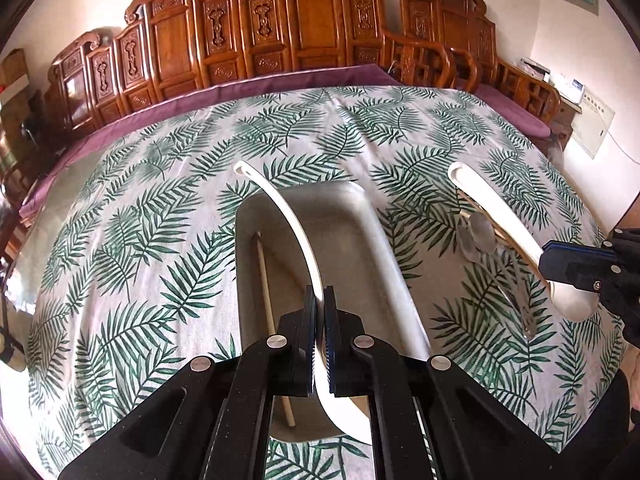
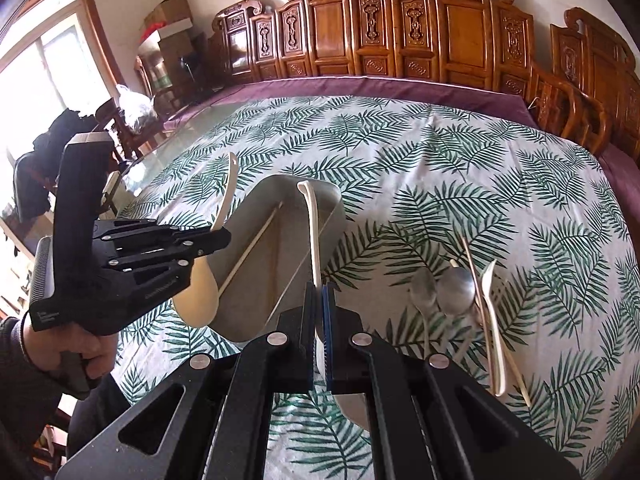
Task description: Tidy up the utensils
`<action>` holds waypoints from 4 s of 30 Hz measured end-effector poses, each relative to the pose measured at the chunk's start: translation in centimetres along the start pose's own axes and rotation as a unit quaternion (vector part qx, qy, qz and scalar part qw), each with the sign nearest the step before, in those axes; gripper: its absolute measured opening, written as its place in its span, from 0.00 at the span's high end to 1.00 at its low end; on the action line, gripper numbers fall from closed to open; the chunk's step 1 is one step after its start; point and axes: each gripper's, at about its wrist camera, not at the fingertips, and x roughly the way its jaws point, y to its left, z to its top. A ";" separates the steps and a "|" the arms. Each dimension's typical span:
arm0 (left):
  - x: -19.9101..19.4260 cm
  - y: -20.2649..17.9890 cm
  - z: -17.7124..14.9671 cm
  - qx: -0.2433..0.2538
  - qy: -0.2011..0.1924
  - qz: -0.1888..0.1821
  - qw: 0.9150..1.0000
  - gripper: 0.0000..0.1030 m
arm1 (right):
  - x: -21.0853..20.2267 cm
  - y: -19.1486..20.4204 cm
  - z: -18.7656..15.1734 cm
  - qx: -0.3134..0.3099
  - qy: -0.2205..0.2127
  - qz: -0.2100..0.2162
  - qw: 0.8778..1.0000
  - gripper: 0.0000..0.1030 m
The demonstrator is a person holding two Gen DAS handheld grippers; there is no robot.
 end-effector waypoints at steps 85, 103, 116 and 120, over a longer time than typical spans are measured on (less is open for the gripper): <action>-4.3 -8.1 -4.0 0.018 -0.046 -0.072 0.996 0.24 | 1.6 -11.2 -6.4 0.068 0.031 -0.078 0.994 0.85; -4.2 -8.3 -3.5 0.020 -0.041 -0.061 0.997 0.24 | 8.2 -10.4 -4.7 0.040 0.097 -0.095 0.990 0.85; -3.6 -8.8 -3.7 0.019 -0.034 -0.056 0.998 0.24 | 7.1 -10.5 -5.0 0.043 0.092 -0.112 0.988 0.93; -3.2 -9.5 -3.6 0.020 -0.030 -0.057 0.998 0.24 | 4.3 -11.0 -5.2 0.055 0.066 -0.096 0.992 0.93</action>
